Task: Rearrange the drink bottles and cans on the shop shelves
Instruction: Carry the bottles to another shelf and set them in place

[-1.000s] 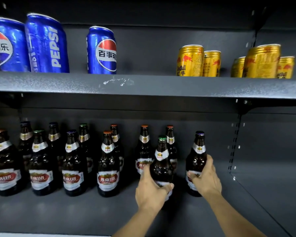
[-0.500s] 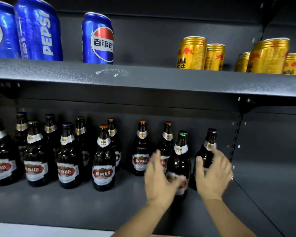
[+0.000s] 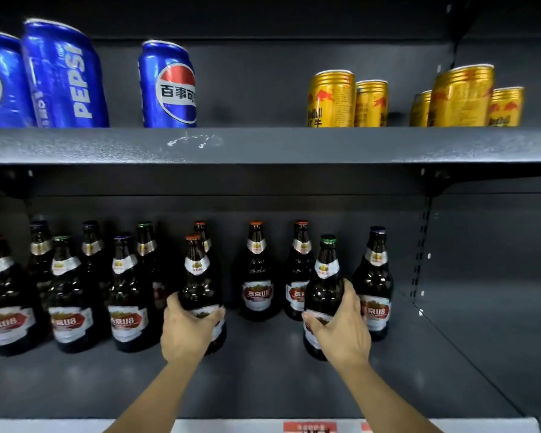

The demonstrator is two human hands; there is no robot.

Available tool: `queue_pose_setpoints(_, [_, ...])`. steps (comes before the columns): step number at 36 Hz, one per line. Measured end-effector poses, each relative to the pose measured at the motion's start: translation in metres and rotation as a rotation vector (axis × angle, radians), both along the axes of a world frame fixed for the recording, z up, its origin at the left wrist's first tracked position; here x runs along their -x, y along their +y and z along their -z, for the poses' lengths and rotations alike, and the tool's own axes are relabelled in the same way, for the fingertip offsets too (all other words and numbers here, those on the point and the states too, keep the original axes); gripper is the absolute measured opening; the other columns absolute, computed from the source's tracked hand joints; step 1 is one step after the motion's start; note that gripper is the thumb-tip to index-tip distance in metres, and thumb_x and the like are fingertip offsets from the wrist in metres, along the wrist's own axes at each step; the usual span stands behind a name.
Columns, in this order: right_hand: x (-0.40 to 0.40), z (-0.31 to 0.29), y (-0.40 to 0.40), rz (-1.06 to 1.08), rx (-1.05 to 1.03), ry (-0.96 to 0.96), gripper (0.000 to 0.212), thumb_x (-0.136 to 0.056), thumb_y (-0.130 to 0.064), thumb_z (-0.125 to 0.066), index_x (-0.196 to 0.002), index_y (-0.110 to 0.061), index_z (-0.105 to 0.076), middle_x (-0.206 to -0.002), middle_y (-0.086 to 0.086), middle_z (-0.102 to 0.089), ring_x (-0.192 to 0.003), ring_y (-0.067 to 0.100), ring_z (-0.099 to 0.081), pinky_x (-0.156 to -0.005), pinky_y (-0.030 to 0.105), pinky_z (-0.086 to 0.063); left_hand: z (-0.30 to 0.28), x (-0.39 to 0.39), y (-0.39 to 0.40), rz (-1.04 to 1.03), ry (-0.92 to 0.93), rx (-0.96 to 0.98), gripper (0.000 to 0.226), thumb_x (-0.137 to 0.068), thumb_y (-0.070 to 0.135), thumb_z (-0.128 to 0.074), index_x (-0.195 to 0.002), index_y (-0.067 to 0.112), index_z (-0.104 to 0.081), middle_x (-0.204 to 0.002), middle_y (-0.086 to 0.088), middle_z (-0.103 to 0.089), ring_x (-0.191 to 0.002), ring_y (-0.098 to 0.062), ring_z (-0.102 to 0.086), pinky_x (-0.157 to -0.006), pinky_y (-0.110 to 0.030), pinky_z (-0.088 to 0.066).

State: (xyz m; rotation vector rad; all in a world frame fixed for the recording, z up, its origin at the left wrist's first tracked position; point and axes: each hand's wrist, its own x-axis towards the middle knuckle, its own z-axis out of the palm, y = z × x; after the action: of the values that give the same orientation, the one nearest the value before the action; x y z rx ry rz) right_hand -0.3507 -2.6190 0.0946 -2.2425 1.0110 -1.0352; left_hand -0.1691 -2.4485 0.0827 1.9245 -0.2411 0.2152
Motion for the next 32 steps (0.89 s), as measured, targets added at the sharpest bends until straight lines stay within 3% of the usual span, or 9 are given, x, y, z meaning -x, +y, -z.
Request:
queue_pose_setpoints(4, [0.010, 0.000, 0.004, 0.096, -0.005, -0.001, 0.094, -0.075, -0.052, -0.072, -0.146, -0.021, -0.017, -0.143, -0.002, -0.036, -0.117, 0.025, -0.054, -0.071, 0.033, -0.044, -0.006, 0.034, -0.023, 0.150, 0.036, 0.112, 0.067, -0.058, 0.031, -0.088, -0.111, 0.024, -0.048, -0.101, -0.001, -0.065, -0.092, -0.024, -0.062, -0.084, -0.037, -0.050])
queue_pose_setpoints(7, [0.021, 0.000, 0.001, 0.165, -0.008, -0.014, 0.094, -0.074, -0.054, -0.071, -0.145, -0.020, -0.019, -0.143, -0.002, -0.038, -0.117, 0.025, -0.054, -0.074, 0.036, -0.047, -0.006, 0.058, -0.051, 0.259, 0.026, 0.122, 0.065, -0.052, 0.037, -0.087, -0.103, 0.031, -0.047, -0.098, 0.004, -0.065, -0.090, -0.019, -0.063, -0.082, -0.036, -0.051])
queue_pose_setpoints(12, [0.038, 0.002, -0.014, 0.212, -0.003, -0.042, 0.094, -0.073, -0.051, -0.074, -0.143, -0.018, -0.021, -0.136, 0.000, -0.041, -0.116, 0.024, -0.053, -0.071, 0.037, -0.048, -0.009, 0.093, -0.095, 0.384, 0.013, 0.081, 0.071, -0.054, 0.040, -0.086, -0.109, 0.032, -0.042, -0.104, 0.008, -0.062, -0.097, -0.017, -0.062, -0.084, -0.036, -0.051])
queue_pose_setpoints(20, [0.047, 0.007, -0.024, 0.103, 0.042, -0.014, 0.097, -0.076, -0.058, -0.067, -0.147, -0.024, -0.012, -0.139, -0.005, -0.036, -0.118, 0.019, -0.051, -0.068, 0.033, -0.046, -0.012, 0.120, -0.126, 0.387, -0.034, -0.113, 0.081, -0.064, 0.047, -0.079, -0.128, 0.029, -0.033, -0.116, 0.008, -0.050, -0.102, -0.017, -0.059, -0.076, -0.036, -0.053])
queue_pose_setpoints(25, [0.048, 0.014, -0.023, 0.084, 0.038, -0.058, 0.100, -0.076, -0.053, -0.069, -0.151, -0.024, -0.008, -0.143, -0.002, -0.036, -0.119, 0.023, -0.051, -0.065, 0.032, -0.041, -0.012, 0.117, -0.126, 0.384, -0.062, -0.152, 0.082, -0.064, 0.049, -0.078, -0.128, 0.028, -0.032, -0.117, 0.008, -0.048, -0.104, -0.016, -0.058, -0.078, -0.037, -0.053])
queue_pose_setpoints(32, [0.048, 0.013, -0.021, 0.093, 0.018, -0.087, 0.098, -0.078, -0.050, -0.070, -0.150, -0.025, -0.009, -0.146, -0.001, -0.034, -0.121, 0.026, -0.051, -0.076, 0.038, -0.049, -0.013, 0.108, -0.119, 0.390, -0.060, -0.159, 0.074, -0.061, 0.046, -0.081, -0.119, 0.028, -0.037, -0.114, 0.007, -0.050, -0.102, -0.016, -0.056, -0.075, -0.031, -0.047])
